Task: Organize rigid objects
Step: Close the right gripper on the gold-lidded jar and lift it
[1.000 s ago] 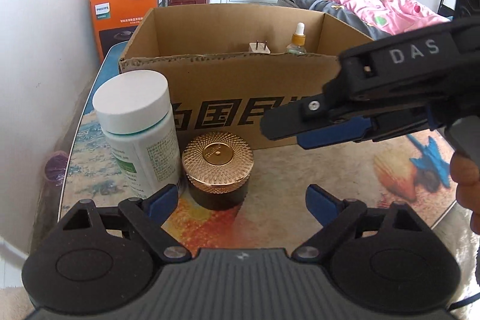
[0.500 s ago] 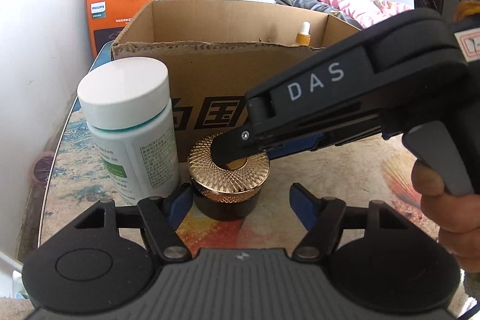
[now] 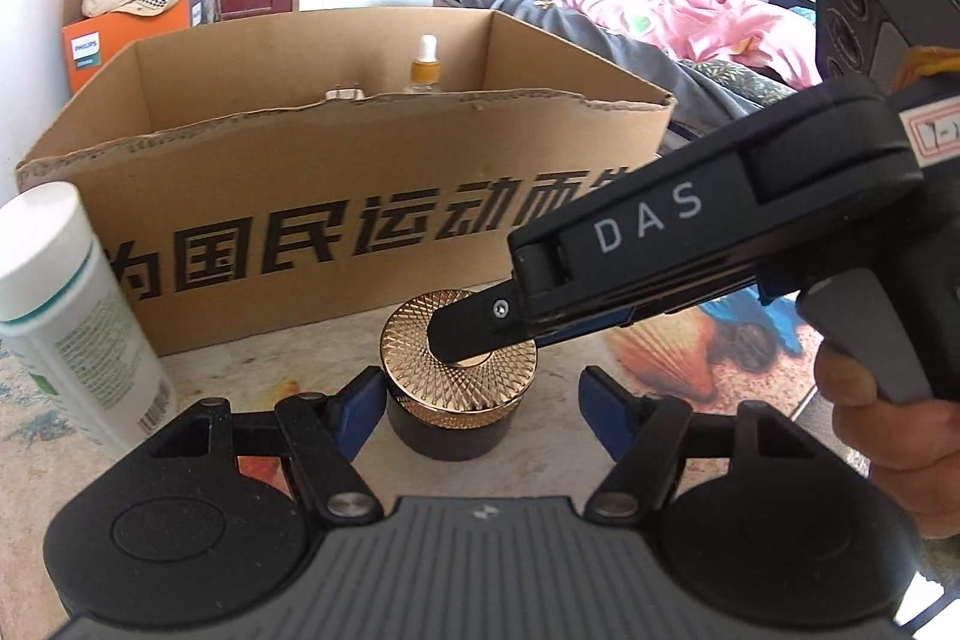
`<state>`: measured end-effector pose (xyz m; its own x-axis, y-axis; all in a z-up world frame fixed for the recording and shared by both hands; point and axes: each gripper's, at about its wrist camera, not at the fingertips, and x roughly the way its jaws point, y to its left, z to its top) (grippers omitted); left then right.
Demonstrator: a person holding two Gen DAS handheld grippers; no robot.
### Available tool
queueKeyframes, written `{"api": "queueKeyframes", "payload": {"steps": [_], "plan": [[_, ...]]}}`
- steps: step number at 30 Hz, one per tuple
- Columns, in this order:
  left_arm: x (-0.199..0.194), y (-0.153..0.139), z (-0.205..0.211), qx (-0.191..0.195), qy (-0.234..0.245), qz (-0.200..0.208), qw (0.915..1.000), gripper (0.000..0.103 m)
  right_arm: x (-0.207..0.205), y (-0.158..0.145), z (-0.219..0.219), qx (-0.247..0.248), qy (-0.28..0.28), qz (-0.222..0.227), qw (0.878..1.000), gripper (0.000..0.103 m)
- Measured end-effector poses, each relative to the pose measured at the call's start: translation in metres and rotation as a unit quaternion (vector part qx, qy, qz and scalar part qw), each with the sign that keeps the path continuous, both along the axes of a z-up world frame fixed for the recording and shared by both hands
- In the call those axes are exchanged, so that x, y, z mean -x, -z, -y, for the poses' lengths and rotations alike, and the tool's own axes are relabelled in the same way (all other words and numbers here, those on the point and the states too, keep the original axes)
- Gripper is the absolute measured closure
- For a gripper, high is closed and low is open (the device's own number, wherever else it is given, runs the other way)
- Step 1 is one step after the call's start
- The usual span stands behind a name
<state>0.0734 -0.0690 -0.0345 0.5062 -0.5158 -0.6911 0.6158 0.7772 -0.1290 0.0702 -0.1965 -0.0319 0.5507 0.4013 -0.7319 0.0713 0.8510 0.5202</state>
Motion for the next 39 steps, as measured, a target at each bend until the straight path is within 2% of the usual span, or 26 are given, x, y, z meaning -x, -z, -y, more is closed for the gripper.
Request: {"api": "queueKeyframes", "payload": {"steps": [4, 8, 14, 17, 20, 39], "plan": [[0.006, -0.002, 0.016, -0.010, 0.021, 0.008, 0.9997, 0.032, 0.015, 0.000, 0.018, -0.015, 0.017, 0.002, 1.000, 0.064], [0.001, 0.000, 0.023, -0.020, 0.016, 0.005, 0.9997, 0.032, 0.022, 0.002, 0.029, -0.023, 0.031, 0.005, 0.999, 0.065], [-0.011, 0.010, 0.035, -0.058, 0.010, -0.019, 0.9981, 0.035, 0.023, 0.008, 0.035, -0.044, 0.036, -0.003, 0.998, 0.065], [-0.016, 0.011, 0.039, -0.060, 0.000, -0.024, 0.9979, 0.038, 0.022, 0.011, 0.037, -0.060, 0.039, -0.007, 0.997, 0.064], [-0.018, 0.013, 0.042, -0.066, -0.007, -0.020, 0.9976, 0.046, 0.019, 0.015, 0.038, -0.079, 0.040, -0.012, 0.996, 0.064], [-0.017, 0.010, 0.043, -0.062, -0.021, -0.024, 0.9975, 0.046, 0.015, 0.020, 0.034, -0.088, 0.041, -0.011, 0.995, 0.057]]}}
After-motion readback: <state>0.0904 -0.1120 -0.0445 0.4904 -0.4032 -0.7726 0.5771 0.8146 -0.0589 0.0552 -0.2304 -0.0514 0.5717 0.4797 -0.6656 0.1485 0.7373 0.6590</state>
